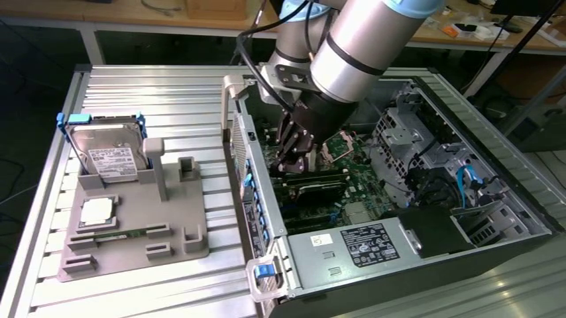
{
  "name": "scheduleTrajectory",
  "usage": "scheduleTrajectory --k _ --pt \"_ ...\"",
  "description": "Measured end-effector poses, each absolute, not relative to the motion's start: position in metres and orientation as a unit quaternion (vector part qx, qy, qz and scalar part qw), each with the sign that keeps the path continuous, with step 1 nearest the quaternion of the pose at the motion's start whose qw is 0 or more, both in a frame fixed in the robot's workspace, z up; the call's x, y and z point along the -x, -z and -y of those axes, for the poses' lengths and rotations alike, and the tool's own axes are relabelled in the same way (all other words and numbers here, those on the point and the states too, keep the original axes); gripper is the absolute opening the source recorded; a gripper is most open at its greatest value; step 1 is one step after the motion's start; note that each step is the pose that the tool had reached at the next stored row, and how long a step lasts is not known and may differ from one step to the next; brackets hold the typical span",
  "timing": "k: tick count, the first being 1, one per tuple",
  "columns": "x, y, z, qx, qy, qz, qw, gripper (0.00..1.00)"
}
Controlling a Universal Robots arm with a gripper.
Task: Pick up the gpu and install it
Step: 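Press down on the gpu until it lock into place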
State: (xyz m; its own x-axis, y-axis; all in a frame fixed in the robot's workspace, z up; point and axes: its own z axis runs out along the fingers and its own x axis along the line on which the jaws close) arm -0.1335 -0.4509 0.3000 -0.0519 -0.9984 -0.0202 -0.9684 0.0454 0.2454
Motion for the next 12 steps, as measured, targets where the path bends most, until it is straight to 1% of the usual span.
scheduleTrajectory --k 8,12 --pt "0.1373 -0.3021 0.4509 -0.684 0.094 0.719 0.081 0.11" --pt "0.1359 -0.3027 0.451 -0.682 0.102 0.719 0.089 0.11"
